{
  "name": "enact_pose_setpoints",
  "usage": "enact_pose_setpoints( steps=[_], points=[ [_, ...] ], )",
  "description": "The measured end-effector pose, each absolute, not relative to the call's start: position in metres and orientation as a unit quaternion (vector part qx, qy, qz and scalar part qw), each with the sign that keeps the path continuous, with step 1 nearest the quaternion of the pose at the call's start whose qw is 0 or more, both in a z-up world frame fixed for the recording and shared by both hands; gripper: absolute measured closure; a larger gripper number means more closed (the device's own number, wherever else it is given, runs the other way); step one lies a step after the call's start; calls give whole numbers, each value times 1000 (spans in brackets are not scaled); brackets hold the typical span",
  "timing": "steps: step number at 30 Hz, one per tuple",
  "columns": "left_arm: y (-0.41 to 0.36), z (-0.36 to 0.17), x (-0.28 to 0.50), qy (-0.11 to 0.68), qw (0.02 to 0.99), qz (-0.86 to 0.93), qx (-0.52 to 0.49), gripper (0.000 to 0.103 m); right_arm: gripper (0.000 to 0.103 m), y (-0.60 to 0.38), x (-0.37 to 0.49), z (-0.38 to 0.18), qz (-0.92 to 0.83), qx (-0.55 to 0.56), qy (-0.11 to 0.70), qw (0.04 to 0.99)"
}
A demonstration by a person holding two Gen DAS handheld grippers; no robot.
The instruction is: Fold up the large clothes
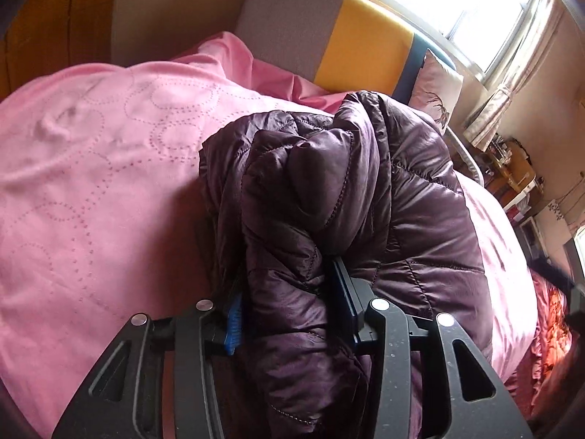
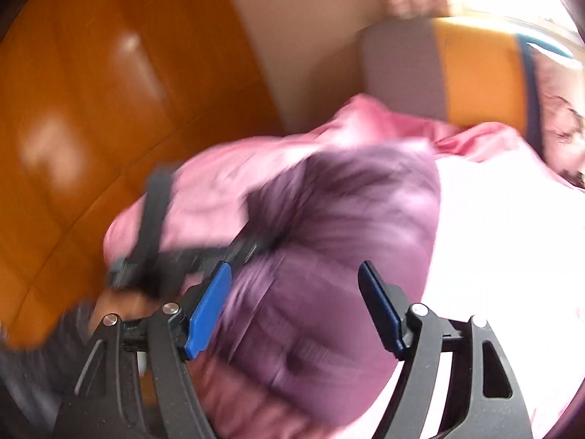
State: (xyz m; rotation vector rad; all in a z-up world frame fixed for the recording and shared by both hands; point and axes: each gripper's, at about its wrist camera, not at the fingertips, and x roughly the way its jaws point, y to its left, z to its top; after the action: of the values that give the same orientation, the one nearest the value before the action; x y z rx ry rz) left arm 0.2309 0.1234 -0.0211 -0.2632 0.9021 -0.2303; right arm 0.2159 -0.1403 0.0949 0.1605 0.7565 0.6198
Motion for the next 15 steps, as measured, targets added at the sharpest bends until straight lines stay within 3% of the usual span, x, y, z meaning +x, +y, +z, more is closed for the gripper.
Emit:
enact_pose_setpoints(
  steps=[8,15],
  points=[
    [124,-27,230,428,887,-115,-130,59,30,-73,312,80,225,48,400,887],
    [121,-35,228,421,893,-110,-115,59,16,-30,330,24,181,-18,446,877]
  ],
)
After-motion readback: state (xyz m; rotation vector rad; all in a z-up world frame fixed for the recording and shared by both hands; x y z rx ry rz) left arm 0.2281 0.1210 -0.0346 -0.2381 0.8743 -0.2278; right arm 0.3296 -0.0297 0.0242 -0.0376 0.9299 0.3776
